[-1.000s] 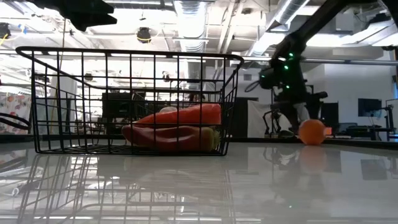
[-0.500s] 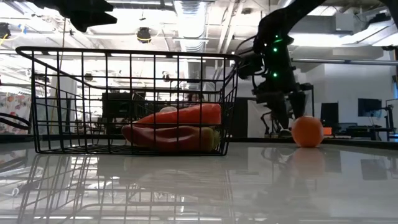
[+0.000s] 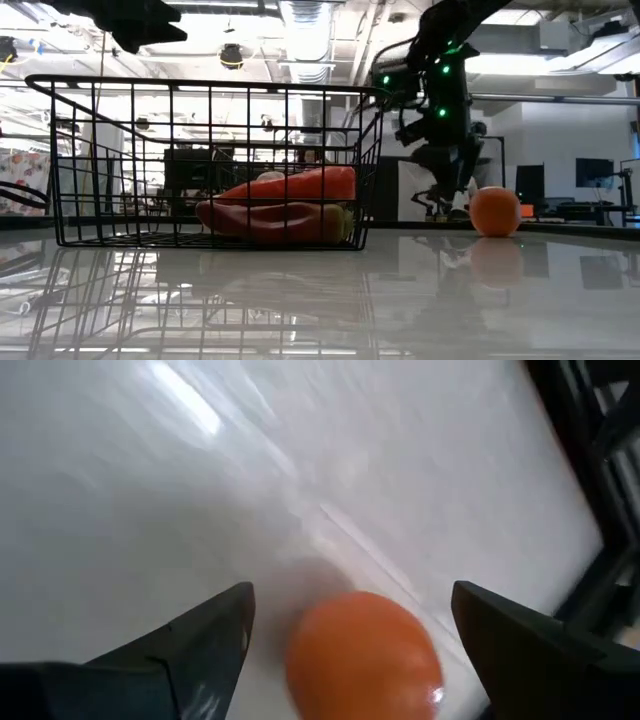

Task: Sort produce into baskets
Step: Put the orange into the gold wire basket

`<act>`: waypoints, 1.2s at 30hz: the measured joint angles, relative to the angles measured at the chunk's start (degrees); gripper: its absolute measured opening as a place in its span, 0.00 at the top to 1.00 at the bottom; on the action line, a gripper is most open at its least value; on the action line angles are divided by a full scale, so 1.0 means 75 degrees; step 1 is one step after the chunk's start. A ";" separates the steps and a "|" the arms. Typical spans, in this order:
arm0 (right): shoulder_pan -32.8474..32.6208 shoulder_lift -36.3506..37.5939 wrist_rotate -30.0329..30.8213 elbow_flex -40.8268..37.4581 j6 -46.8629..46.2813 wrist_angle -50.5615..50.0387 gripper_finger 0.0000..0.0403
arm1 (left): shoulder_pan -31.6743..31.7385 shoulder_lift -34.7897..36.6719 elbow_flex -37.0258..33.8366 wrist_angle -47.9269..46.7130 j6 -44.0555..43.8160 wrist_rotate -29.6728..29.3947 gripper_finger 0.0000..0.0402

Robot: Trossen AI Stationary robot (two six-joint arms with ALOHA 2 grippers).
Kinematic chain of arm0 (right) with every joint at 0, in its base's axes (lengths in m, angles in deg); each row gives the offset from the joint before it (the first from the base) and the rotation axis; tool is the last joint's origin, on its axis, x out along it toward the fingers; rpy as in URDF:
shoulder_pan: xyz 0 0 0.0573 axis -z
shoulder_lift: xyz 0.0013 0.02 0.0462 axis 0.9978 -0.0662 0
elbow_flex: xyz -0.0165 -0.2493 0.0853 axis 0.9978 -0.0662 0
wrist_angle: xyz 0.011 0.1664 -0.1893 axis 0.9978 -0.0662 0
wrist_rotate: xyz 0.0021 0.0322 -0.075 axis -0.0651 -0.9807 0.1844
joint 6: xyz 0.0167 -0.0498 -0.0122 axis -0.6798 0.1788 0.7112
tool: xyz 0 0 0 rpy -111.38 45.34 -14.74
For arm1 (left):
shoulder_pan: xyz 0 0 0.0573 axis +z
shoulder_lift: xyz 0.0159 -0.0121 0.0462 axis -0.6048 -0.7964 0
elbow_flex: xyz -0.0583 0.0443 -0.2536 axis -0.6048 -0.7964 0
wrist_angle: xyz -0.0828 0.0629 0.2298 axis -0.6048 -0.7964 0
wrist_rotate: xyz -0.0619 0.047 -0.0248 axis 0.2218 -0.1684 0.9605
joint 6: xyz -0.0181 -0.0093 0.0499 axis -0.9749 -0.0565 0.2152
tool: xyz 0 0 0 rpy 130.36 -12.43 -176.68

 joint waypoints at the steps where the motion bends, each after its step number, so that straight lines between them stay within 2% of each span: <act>1: -0.0029 0.0233 0.0011 -0.0153 -0.0067 0.0155 0.09 | 0.0000 0.0000 0.0000 -0.0060 -0.0026 -0.0002 0.38; 9: -0.0440 0.2871 0.0190 -0.2447 -0.0760 0.2240 0.09 | -0.0003 0.0000 0.0000 -0.0050 -0.0044 -0.0002 0.38; 12: -0.0623 0.3632 0.0293 -0.3442 -0.0826 0.3451 0.09 | 0.0000 0.0000 0.0000 0.0148 -0.0163 0.0064 0.38; 15: -0.0710 0.4122 0.0741 -0.4343 -0.0678 0.4455 0.09 | -0.0001 -0.0001 0.0000 0.0214 -0.0334 0.0283 0.38; 18: -0.0710 0.4261 0.1420 -0.4993 -0.0676 0.4882 0.09 | 0.0000 -0.0006 0.0000 0.0206 -0.0419 0.0415 0.38; 20: -0.0710 0.4239 0.1603 -0.5260 -0.0720 0.5182 0.09 | -0.0002 -0.0006 0.0000 0.0205 -0.0416 0.0421 0.38; 25: -0.0710 0.3870 0.1169 -0.5549 -0.0762 0.5711 0.09 | -0.0002 -0.0006 0.0000 0.0205 -0.0261 0.0290 0.38; 29: -0.0710 0.3625 0.1152 -0.5559 -0.1035 0.5623 0.09 | -0.0002 -0.0006 0.0000 0.0205 -0.0241 0.0165 0.38; 36: -0.0712 0.3819 0.1036 -0.5578 -0.1052 0.5567 0.11 | -0.0002 -0.0006 0.0000 0.0202 -0.0241 0.0165 0.38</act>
